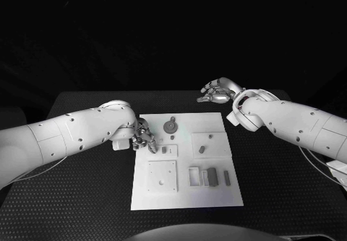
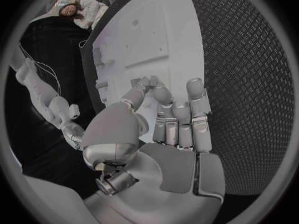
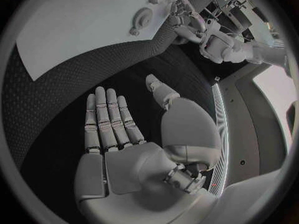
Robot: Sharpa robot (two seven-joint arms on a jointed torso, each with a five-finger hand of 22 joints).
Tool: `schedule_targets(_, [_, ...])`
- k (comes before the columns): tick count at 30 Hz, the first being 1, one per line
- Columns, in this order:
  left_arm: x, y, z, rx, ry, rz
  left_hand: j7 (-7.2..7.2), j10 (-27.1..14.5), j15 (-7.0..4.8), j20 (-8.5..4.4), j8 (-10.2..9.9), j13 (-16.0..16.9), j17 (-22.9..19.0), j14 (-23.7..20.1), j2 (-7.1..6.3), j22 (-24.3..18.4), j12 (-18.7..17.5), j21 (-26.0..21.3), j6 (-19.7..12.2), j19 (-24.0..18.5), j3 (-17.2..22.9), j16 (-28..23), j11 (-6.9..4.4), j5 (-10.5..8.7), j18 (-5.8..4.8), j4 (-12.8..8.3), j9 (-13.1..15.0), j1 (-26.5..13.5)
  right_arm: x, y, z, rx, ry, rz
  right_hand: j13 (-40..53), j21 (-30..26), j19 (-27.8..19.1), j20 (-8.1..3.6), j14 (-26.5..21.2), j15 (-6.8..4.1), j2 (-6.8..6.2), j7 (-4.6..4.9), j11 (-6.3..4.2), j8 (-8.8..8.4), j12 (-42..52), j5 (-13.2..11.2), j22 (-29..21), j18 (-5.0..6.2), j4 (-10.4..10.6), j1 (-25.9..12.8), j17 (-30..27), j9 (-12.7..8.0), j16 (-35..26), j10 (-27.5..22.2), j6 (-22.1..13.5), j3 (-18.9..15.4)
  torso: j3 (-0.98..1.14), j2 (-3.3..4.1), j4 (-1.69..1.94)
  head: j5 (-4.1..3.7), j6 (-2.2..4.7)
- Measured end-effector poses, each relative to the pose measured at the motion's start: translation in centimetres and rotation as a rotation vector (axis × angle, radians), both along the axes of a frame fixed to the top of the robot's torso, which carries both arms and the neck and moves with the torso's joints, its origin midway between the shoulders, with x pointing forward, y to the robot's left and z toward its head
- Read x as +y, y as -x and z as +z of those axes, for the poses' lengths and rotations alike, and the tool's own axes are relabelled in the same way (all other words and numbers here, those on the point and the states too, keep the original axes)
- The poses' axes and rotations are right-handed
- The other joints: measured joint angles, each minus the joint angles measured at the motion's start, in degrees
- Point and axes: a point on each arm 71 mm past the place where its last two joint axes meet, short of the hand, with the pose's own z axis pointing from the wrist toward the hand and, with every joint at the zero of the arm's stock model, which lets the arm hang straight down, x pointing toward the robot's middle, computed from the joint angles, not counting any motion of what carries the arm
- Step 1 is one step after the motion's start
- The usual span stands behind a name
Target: Assemble the parts on the task board
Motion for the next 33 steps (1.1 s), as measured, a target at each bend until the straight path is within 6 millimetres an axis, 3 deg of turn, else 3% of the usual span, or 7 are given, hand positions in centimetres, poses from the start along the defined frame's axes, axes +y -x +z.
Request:
schedule_targets(9, [-0.39,-0.11,0.09,-0.024,-0.012,-0.003,-0.01,-0.1,0.05,0.01,0.0,0.0,0.0,0.1,0.16,0.0,0.0,0.0,0.0,0.0,0.0,0.0,-0.14,0.0,0.0,0.0,0.0,-0.2,0.01,0.01,0.0,0.0,0.0,0.0,0.0,0.0,0.0,0.0,0.0,0.0,0.0,0.0,0.0,0.0,0.0,0.0,0.0,0.01,0.0,0.0,0.0,0.0,0.0,0.0,0.0,0.0,-0.02,0.0,0.01,-0.04,-0.09])
schedule_targets(11, [-0.48,-0.14,0.09,-0.032,-0.017,-0.004,-0.01,-0.1,0.05,0.01,-0.1,0.0,0.0,0.1,0.22,0.0,0.0,0.0,0.0,0.0,-0.1,0.0,-0.14,0.0,0.0,-0.1,1.5,-0.2,0.01,0.01,0.0,0.0,0.0,0.0,0.0,0.0,0.0,0.0,0.0,0.0,0.0,0.0,0.0,0.0,0.0,0.0,0.0,0.0,0.0,0.0,0.0,0.0,0.0,0.0,0.0,0.0,-0.02,0.0,0.01,-0.05,-0.09])
schedule_targets(33, [-0.83,0.1,0.16,-0.079,-0.038,-0.024,-0.1,-0.1,0.05,-0.1,-0.1,0.0,0.0,0.1,0.22,0.0,0.0,0.0,-0.1,0.1,-0.2,0.0,-0.14,-0.02,0.0,0.3,3.8,-0.2,0.03,0.02,0.0,0.001,0.0,0.002,-0.2,0.0,0.0,0.0,0.0,0.0,0.0,0.0,0.0,0.0,0.0,0.0,0.1,0.0,0.0,0.0,0.1,0.0,0.0,0.0,0.0,0.0,-0.03,-0.02,0.01,-0.11,-0.23])
